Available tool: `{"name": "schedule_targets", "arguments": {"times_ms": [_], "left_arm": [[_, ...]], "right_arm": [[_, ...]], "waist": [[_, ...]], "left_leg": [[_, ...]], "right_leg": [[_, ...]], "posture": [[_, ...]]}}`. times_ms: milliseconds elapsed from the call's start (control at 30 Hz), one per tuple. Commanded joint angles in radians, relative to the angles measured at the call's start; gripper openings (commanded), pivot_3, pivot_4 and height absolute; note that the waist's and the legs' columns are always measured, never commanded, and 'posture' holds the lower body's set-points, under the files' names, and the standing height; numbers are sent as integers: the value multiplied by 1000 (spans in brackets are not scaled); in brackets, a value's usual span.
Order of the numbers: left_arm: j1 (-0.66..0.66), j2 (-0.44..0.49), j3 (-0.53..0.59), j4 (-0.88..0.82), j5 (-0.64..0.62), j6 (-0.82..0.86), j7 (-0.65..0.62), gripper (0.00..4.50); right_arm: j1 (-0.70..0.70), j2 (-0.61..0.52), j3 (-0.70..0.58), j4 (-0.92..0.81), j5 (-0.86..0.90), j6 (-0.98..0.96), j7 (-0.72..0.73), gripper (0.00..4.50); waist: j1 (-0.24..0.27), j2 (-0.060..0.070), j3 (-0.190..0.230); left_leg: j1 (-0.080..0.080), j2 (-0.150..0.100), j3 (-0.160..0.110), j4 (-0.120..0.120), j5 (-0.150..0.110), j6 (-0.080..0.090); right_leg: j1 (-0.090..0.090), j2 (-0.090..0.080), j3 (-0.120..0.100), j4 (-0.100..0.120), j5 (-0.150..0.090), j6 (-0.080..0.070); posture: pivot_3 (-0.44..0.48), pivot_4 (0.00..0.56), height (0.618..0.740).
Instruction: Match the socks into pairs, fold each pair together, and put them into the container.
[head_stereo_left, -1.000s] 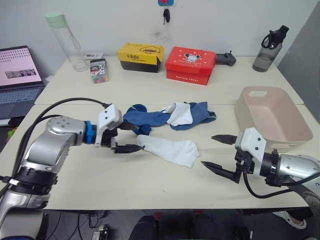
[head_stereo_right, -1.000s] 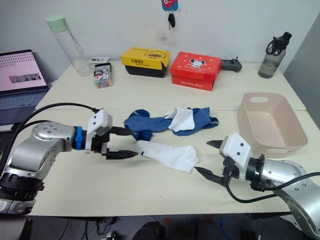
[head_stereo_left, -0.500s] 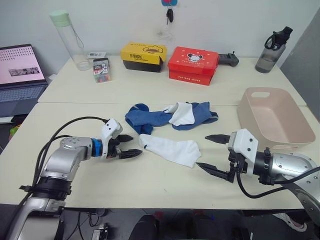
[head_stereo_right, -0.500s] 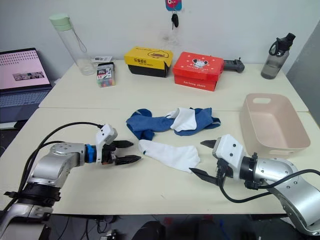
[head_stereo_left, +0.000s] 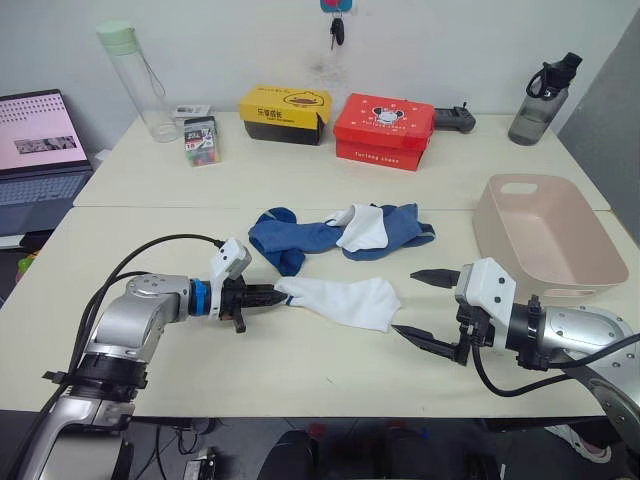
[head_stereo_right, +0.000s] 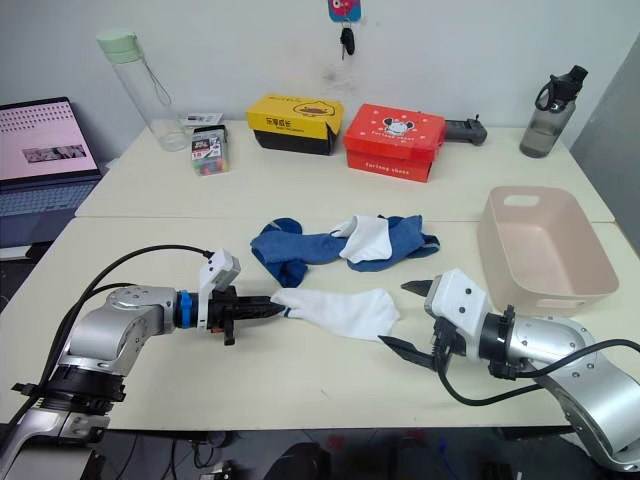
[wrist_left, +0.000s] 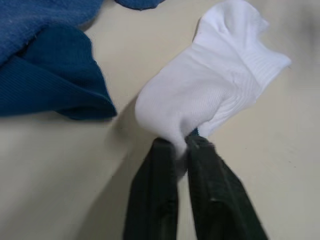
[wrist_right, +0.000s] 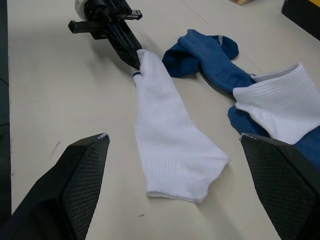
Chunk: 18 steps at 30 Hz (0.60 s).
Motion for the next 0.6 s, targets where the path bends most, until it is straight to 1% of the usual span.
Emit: {"name": "schedule_targets", "arguments": {"times_ms": [33, 100, 200, 267, 333, 467, 533, 600], "left_arm": [[21, 55, 33, -123, -71, 93, -36, 19], [26, 82, 57, -178, -144, 209, -40, 19], [15, 108, 74, -221, -216, 317, -41, 19], [9, 126, 57, -223, -220, 356, -33, 19], [14, 118, 23, -144, -151, 318, 15, 19], [-2, 62, 19, 25, -50, 253, 143, 19], [-8, 46, 24, 30, -40, 241, 157, 19], [-5, 24, 43, -7, -52, 211, 165, 19]], "right_arm": [[3, -3, -19, -25, 13, -9, 10, 4500], [6, -7, -20, -26, 14, -9, 16, 4500], [7, -8, -19, -23, 13, -9, 24, 4500], [3, -9, -14, -20, 11, -9, 31, 4500], [-1, -7, -5, -15, 3, -11, 33, 4500], [-1, -10, 6, -11, -11, -13, 38, 4500], [3, -14, 9, -12, -18, -18, 42, 4500], [8, -19, 19, -5, -48, -39, 42, 4500]], "waist": [[0, 0, 0], [0, 0, 0], [0, 0, 0], [-1, 0, 0], [0, 0, 0], [0, 0, 0], [1, 0, 0], [5, 0, 0]], "left_leg": [[0, 0, 0, 0, 0, 0], [0, 0, 0, -1, 0, 0], [0, 0, 0, 0, 0, 0], [0, 0, 0, 0, 0, 1], [1, 0, 0, 0, 0, 1], [1, 0, 0, 0, 0, 1], [0, 0, 0, 0, 0, 0], [0, 0, -1, 0, 0, 0]], "right_leg": [[0, 0, 0, 0, 0, 0], [0, 0, 0, 0, 0, 0], [0, 0, 0, 0, 0, 0], [0, 0, 0, 0, 0, 0], [0, 0, 0, 0, 0, 0], [0, 0, 0, 0, 0, 0], [0, 0, 0, 0, 0, 0], [0, 0, 0, 0, 0, 0]], "posture": [[0, 150, 740], [0, 150, 740], [0, 150, 740], [0, 150, 740], [0, 150, 740], [0, 150, 740], [0, 150, 740], [0, 150, 740]]}}
